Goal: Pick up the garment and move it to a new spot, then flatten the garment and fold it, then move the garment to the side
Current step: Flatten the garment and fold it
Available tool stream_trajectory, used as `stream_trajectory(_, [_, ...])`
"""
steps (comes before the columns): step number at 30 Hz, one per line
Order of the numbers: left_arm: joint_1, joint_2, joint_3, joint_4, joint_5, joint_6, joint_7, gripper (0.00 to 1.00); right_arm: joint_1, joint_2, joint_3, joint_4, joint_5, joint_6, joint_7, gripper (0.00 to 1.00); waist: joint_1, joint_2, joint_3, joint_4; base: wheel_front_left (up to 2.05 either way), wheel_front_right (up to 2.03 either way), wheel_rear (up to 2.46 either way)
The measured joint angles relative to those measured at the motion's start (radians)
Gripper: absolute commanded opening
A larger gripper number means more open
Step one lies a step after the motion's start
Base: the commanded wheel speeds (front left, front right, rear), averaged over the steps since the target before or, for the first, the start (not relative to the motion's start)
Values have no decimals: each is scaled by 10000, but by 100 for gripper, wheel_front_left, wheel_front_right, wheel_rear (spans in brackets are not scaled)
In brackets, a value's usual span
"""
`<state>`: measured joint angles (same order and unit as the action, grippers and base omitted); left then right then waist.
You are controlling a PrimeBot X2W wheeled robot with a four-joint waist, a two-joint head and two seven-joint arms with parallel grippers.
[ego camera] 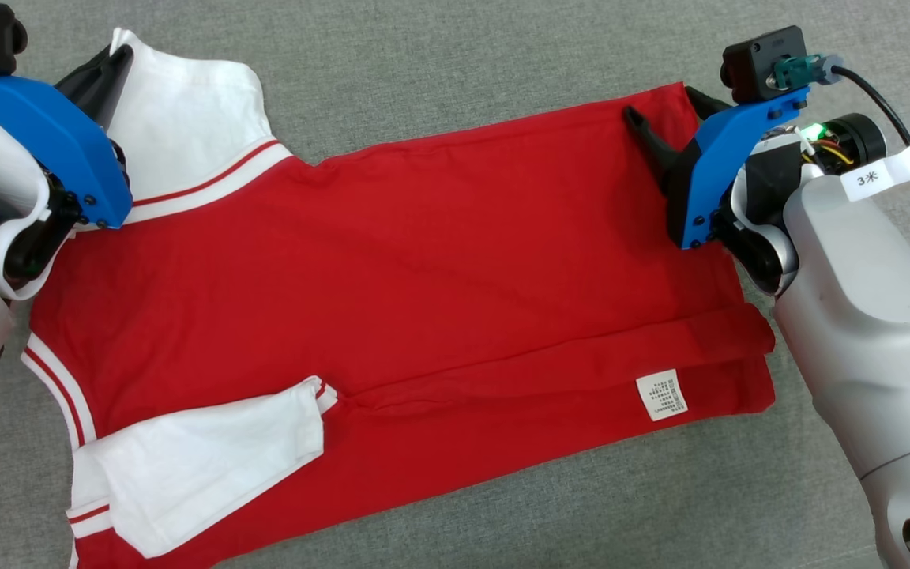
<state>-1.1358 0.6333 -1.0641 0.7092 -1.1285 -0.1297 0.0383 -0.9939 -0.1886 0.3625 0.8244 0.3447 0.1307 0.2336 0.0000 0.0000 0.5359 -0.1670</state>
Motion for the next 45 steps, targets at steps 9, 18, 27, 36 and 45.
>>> stream_trajectory(9, [-246,-13,-550,-94,-314,0,-819,0,-170,-2,-224,328,-19,0,-485,0,2,0,-121,244,0,0,0])
stream_trajectory(18, [70,88,-1043,-857,-575,-2,-2265,0,277,-27,-508,748,-299,0,-2336,0,0,0,-754,588,0,0,0])
stream_trajectory(27, [1358,483,-782,-2159,-314,0,-2970,0,1128,8,-614,1363,-418,0,-3747,0,-1,0,-1445,903,0,0,0])
stream_trajectory(36, [3683,537,650,-4031,1024,548,-2999,0,1830,-52,-796,1923,-341,0,-4579,0,-2,-1,-2046,1301,0,0,0])
stream_trajectory(45, [5776,336,1643,-5093,1990,869,-3001,0,2361,-169,-938,2224,-345,0,-4876,0,0,-1,-2437,1541,0,0,0])
